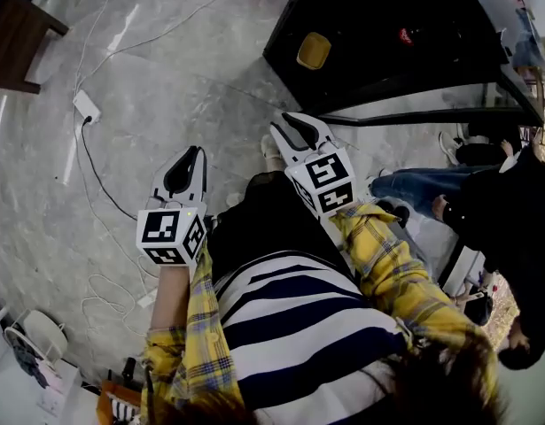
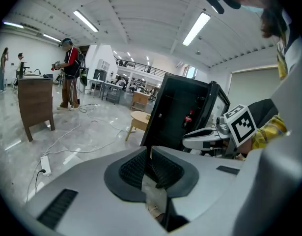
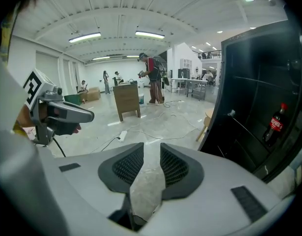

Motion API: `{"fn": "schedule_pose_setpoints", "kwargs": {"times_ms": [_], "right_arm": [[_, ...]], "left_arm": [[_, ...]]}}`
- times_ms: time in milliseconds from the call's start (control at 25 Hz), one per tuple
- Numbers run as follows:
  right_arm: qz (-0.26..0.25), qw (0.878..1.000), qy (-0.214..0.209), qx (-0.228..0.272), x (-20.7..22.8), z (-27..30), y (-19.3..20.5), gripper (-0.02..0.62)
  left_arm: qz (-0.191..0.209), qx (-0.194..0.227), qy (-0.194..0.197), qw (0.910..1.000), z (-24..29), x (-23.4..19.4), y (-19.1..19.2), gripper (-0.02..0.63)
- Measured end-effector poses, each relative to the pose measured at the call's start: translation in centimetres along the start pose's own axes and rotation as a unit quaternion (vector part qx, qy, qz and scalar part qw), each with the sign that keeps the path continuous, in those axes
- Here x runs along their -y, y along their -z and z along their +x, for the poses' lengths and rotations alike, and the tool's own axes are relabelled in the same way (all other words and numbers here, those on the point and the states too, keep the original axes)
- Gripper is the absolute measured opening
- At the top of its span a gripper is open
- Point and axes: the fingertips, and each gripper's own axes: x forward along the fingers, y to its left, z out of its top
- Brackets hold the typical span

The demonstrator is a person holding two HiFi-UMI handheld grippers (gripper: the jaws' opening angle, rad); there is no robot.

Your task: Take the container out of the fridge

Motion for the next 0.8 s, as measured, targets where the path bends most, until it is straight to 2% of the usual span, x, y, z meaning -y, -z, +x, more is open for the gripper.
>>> {"fn": "schedule_pose_setpoints", "kwargs": {"times_ms": [240, 440, 800], "right_arm": [[-0.014, 0.999, -0.011, -0.03, 4.8, 5.1, 0.2, 0.097], [-0.022, 0.998, -0.013, -0.049, 8.1, 9.4, 0.4, 0.097], [-0.022, 0.995, 0.006, -0.1, 14.5, 15.5, 5.4, 0.097]], "left_arm": [[-0.023, -0.008, -0.03, 0.9993, 4.4, -1.7, -0.4, 0.04], [-0.035, -0.023, -0.036, 0.9985, 8.6, -2.7, -0.5, 0.04], [-0.032, -0.043, -0.054, 0.9971, 14.9, -3.0, 0.9, 0.04]]}}
